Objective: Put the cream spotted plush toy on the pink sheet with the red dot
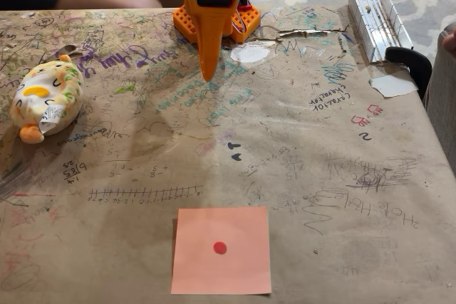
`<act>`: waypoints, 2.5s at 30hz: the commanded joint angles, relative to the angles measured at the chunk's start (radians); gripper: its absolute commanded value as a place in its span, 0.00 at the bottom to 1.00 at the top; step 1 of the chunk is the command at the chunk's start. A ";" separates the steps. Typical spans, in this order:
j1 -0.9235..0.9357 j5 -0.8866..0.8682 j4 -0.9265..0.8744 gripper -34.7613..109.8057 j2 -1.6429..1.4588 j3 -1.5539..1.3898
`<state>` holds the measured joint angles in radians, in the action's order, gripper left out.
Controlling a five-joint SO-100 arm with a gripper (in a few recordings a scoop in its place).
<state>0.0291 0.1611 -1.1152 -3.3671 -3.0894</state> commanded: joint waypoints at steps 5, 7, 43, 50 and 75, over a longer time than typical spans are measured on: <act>0.008 0.000 -0.009 0.24 -0.006 0.025; 0.008 0.000 -0.008 0.24 -0.006 0.025; 0.310 0.227 0.115 0.31 0.617 0.354; 0.710 0.611 0.100 0.41 1.104 0.692; 1.031 1.003 -0.117 0.50 1.592 1.143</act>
<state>1.0124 1.0876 -1.2333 -1.7717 -2.0341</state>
